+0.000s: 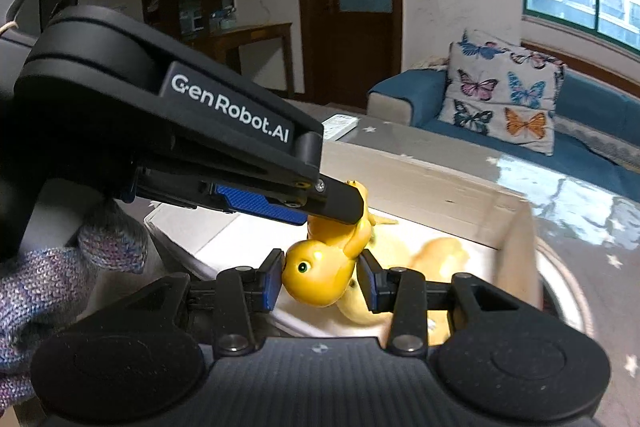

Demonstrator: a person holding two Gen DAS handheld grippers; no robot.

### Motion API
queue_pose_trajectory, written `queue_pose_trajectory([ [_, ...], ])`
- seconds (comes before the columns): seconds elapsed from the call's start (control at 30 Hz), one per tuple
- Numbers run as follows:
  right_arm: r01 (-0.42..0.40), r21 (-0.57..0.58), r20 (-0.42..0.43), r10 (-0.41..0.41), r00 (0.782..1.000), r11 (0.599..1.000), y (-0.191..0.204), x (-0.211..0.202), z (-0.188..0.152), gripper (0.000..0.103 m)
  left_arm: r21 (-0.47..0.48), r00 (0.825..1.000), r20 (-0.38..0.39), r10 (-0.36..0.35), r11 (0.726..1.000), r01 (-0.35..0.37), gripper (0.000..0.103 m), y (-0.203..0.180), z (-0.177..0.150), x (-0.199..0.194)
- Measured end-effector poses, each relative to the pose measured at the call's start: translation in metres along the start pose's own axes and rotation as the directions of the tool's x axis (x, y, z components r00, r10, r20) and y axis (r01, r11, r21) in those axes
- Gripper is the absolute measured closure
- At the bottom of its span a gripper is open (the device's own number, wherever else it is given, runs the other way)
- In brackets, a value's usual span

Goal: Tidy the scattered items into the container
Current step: 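Lift the second duck with both grippers and carry it over the box, then lower the second duck into the box beside the chick and open both grippers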

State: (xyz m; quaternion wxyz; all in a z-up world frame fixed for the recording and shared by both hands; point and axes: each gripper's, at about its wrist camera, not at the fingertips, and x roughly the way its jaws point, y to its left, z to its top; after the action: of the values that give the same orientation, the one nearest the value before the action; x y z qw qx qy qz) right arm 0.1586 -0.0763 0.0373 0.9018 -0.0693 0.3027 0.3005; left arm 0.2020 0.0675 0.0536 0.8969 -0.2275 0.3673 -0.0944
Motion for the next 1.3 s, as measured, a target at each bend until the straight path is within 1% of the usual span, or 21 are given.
queue_pose_trajectory([
  [0.17, -0.026, -0.006, -0.029, 0.026, 0.999, 1.0, 0.006, 0.028, 0.006, 0.064, -0.033, 1.0, -0.011, 0.016, 0.999, -0.016, 0.069, 0.021, 0.01, 0.01],
  [0.3, -0.035, -0.013, -0.052, 0.035, 0.998, 0.999, 0.01, 0.043, 0.007, 0.064, -0.056, 0.999, -0.024, 0.022, 0.998, -0.023, 0.069, 0.034, 0.016, 0.017],
  [0.7, -0.048, -0.036, -0.133, 0.043, 0.99, 0.998, 0.022, 0.071, 0.011, 0.064, -0.11, 0.997, -0.078, 0.031, 0.993, -0.04, 0.07, 0.062, 0.022, 0.036],
  [0.83, -0.055, -0.026, -0.16, 0.05, 0.986, 0.998, 0.02, 0.077, 0.013, 0.064, -0.119, 0.995, -0.092, 0.035, 0.992, -0.046, 0.071, 0.065, 0.023, 0.04],
  [1.0, -0.053, -0.04, -0.175, 0.045, 0.984, 0.998, 0.02, 0.081, 0.016, 0.064, -0.132, 0.993, -0.106, 0.047, 0.989, -0.061, 0.071, 0.07, 0.021, 0.043],
  [1.3, -0.047, -0.027, -0.156, 0.042, 0.987, 0.999, 0.018, 0.069, 0.017, 0.061, -0.128, 0.994, -0.09, 0.06, 0.989, -0.071, 0.069, 0.067, 0.02, 0.035],
])
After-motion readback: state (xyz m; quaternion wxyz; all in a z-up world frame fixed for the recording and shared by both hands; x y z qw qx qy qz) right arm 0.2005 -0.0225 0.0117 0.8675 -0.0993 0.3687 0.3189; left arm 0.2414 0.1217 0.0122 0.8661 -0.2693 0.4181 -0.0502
